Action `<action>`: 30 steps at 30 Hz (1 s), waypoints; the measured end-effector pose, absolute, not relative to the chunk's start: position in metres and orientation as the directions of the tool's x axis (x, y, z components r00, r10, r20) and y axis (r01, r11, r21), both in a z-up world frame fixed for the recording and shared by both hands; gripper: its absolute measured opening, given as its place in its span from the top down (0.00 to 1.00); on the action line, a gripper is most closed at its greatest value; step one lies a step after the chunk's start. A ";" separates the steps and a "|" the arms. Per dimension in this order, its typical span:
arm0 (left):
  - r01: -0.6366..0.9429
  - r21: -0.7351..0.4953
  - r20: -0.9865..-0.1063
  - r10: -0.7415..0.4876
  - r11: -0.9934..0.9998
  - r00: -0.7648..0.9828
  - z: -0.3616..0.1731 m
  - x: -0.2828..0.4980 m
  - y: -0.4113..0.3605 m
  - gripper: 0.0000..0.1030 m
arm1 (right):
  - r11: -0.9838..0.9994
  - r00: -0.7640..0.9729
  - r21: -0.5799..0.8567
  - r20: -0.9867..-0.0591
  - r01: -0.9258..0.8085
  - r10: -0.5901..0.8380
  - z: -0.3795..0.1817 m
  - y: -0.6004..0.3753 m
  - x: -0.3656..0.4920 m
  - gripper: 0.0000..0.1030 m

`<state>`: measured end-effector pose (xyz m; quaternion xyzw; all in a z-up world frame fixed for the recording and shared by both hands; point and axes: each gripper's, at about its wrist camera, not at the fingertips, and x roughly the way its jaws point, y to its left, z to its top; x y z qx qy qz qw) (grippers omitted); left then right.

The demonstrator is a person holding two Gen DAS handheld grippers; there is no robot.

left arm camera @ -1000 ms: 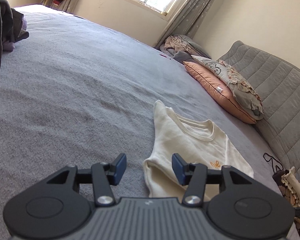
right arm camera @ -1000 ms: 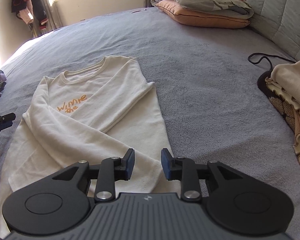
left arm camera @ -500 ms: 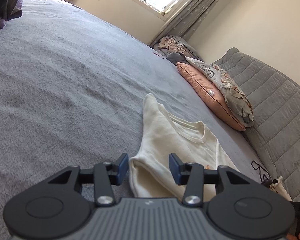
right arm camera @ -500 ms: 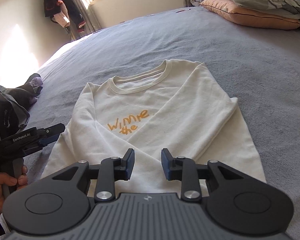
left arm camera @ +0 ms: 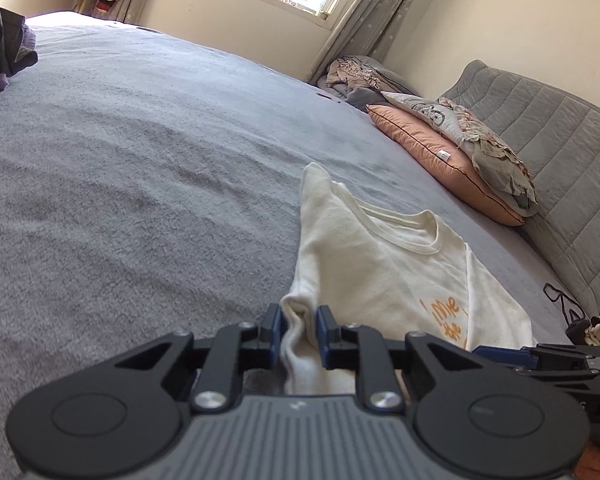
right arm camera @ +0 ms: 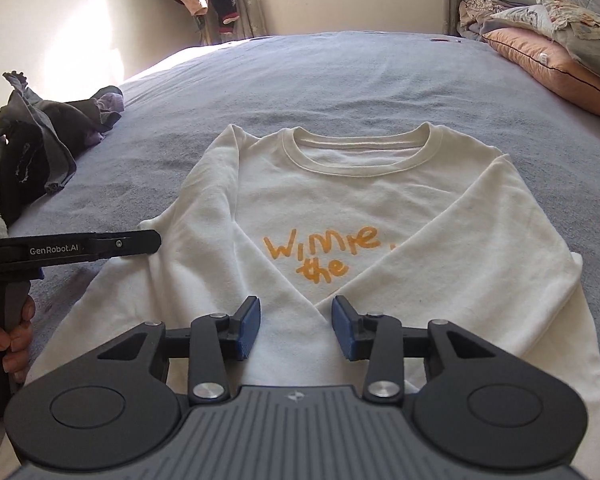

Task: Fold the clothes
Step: 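Grasp the hem with the left gripper while the right gripper pinches the hem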

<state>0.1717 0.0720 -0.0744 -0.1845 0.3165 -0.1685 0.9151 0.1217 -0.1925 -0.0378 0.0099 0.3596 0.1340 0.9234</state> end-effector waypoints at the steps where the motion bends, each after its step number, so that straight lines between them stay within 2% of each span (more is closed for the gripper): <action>1: 0.190 -0.440 -0.518 -0.421 0.878 0.745 -0.075 0.171 0.072 0.82 | 0.962 0.706 0.102 -0.661 -0.252 0.255 -0.039 -0.190 0.122 0.72; 2: 0.188 -0.436 -0.519 -0.416 0.880 0.747 -0.075 0.171 0.072 0.82 | 0.960 0.706 0.089 -0.660 -0.264 0.255 -0.040 -0.187 0.123 0.86; 3: 0.186 -0.431 -0.520 -0.412 0.883 0.749 -0.075 0.170 0.072 0.82 | 0.958 0.707 0.076 -0.660 -0.275 0.255 -0.041 -0.184 0.123 0.93; 4: 0.185 -0.429 -0.520 -0.409 0.884 0.750 -0.075 0.170 0.072 0.82 | 0.962 0.725 0.050 -0.648 -0.269 0.236 -0.040 -0.182 0.120 0.95; 9: 0.180 -0.439 -0.517 -0.412 0.880 0.750 -0.076 0.170 0.073 0.82 | 0.980 0.821 -0.123 -0.568 -0.159 0.061 -0.032 -0.174 0.108 0.96; 14: 0.180 -0.465 -0.509 -0.429 0.867 0.746 -0.078 0.171 0.077 0.81 | 0.976 0.783 -0.142 -0.620 -0.163 0.041 -0.048 -0.171 0.117 0.94; 18: 0.175 -0.493 -0.503 -0.443 0.853 0.742 -0.076 0.171 0.081 0.79 | 0.989 0.781 -0.063 -0.621 -0.134 0.067 -0.043 -0.182 0.121 0.84; 23: 0.161 -0.475 -0.475 -0.406 0.865 0.780 -0.059 0.165 0.080 0.78 | 0.988 0.782 0.042 -0.606 -0.151 0.145 -0.032 -0.179 0.135 0.83; 27: 0.229 -0.516 -0.394 -0.466 0.826 0.793 -0.052 0.163 0.083 0.78 | 0.965 0.758 0.135 -0.598 -0.227 0.262 -0.030 -0.158 0.163 0.83; 30: 0.266 -0.547 -0.378 -0.517 0.794 0.768 -0.060 0.166 0.084 0.78 | 0.936 0.728 0.200 -0.590 -0.288 0.350 -0.031 -0.142 0.185 0.82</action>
